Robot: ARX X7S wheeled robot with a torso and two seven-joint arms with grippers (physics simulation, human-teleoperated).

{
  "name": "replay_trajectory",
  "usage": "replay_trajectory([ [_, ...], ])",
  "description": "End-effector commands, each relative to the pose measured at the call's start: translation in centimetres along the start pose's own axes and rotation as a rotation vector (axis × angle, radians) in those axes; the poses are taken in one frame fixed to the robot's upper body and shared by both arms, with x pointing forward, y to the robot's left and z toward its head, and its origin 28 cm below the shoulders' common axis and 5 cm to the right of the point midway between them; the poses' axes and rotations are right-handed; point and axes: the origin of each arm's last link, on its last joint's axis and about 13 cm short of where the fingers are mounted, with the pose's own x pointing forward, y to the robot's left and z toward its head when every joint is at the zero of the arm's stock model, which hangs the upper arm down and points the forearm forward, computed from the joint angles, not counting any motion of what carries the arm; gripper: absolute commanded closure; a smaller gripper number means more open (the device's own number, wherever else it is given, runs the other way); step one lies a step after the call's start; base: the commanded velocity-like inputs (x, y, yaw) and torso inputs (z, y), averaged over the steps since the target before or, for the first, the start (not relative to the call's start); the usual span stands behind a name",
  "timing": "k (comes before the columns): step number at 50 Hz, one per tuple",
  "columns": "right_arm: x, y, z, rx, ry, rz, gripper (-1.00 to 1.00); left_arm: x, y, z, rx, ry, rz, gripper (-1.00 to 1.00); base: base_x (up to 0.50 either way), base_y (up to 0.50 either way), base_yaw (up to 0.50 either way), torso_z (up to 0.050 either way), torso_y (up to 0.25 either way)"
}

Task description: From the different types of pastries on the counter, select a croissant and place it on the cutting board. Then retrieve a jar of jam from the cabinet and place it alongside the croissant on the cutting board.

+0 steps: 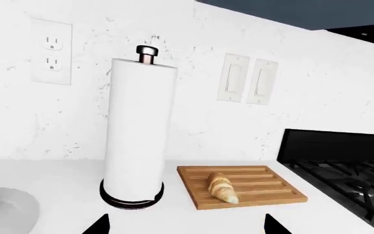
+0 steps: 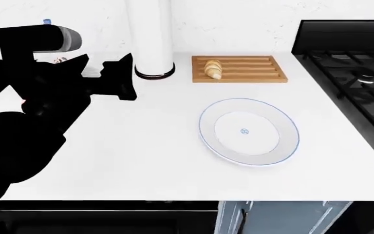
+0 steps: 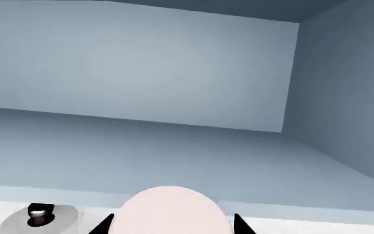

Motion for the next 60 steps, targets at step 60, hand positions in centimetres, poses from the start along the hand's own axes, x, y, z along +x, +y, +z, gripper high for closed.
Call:
replay_trajectory([
  [60, -12.7, -1.2, -17.3, -0.149, 0.285, 0.199, 1.0, 0.1, -0.2, -1.9, 0.005, 0.031, 0.029, -1.0, -0.01, 0.0, 0.0, 0.0, 0.0],
])
